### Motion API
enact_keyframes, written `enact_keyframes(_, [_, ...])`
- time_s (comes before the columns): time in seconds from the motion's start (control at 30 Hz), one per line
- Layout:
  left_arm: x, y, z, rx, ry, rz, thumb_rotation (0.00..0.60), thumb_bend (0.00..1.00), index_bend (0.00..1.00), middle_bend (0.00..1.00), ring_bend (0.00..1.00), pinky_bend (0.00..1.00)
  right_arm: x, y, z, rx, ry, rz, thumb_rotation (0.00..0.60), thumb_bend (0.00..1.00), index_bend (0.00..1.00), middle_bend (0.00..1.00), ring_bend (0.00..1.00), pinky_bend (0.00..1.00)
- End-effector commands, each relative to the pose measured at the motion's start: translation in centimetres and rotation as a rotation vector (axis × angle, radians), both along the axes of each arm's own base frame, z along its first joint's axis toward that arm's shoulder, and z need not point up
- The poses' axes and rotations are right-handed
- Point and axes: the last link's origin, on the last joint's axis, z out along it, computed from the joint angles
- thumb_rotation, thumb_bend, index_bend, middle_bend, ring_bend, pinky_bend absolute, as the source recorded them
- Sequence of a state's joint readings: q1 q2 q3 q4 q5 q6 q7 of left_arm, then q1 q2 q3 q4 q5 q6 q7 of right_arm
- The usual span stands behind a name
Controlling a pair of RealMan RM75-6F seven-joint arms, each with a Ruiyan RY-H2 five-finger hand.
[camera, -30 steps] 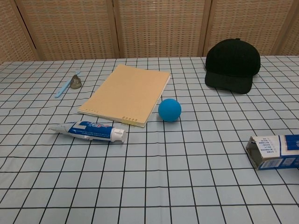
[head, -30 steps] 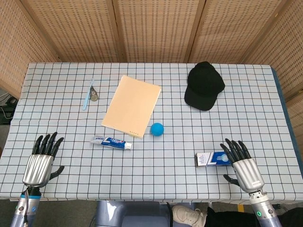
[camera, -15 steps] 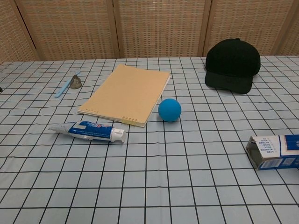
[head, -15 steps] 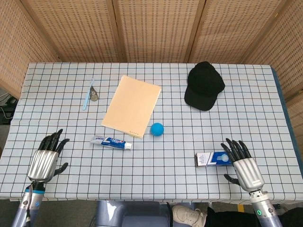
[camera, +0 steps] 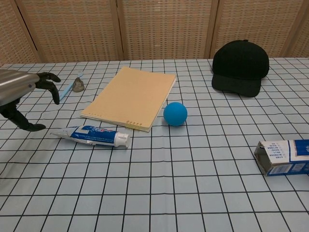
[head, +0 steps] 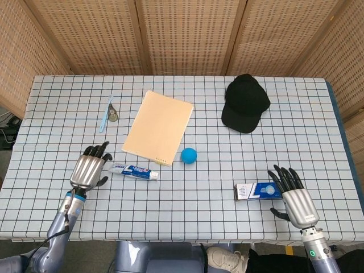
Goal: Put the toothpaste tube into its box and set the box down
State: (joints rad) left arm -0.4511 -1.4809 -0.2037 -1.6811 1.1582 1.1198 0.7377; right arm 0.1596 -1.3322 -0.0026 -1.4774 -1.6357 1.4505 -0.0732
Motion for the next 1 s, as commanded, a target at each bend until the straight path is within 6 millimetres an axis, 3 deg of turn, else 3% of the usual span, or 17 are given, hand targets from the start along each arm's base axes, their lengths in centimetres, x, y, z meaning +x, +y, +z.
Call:
enact_keyframes(0.03, [1.0,1.0,-2.0,-0.037,0.017,0.008,0.600,0.23,0.38,0.12,0.17,0.17,-0.1,-0.1,0.1,-0.002,0.000,-0.003,0.600,0.13,0.05,0.00,0.00,0.00])
enact_keyframes(0.37, [2.3,2.9,-5.2,-0.076,0.049,0.040,0.600,0.24,0.36,0.12,0.17,0.17,-0.4,-0.3,0.2,-0.001,-0.008,-0.014,0.600,0.13,0.05,0.00,0.00,0.00])
enact_keyframes(0.7, [2.7,3.5,-6.8,-0.103,0.078,0.055,0.600,0.24,0.36,0.12,0.17,0.17,-0.6,-0.5,0.2,-0.004,-0.012,-0.020,0.600,0.13,0.06,0.00,0.00,0.00])
enact_keyframes(0.9, [2.6,3.6,-7.5,-0.116,0.084,0.065,0.600,0.25,0.39,0.13,0.18,0.19,-0.6,-0.5,0.3,-0.002,-0.020,-0.017,0.600,0.13,0.06,0.00,0.00,0.00])
enact_keyframes(1.0, [2.6,3.6,-7.7,-0.121,0.086,0.063,0.600,0.27,0.46,0.20,0.23,0.23,-0.6,-0.5,0.3,-0.003,-0.023,-0.016,0.600,0.13,0.06,0.00,0.00,0.00])
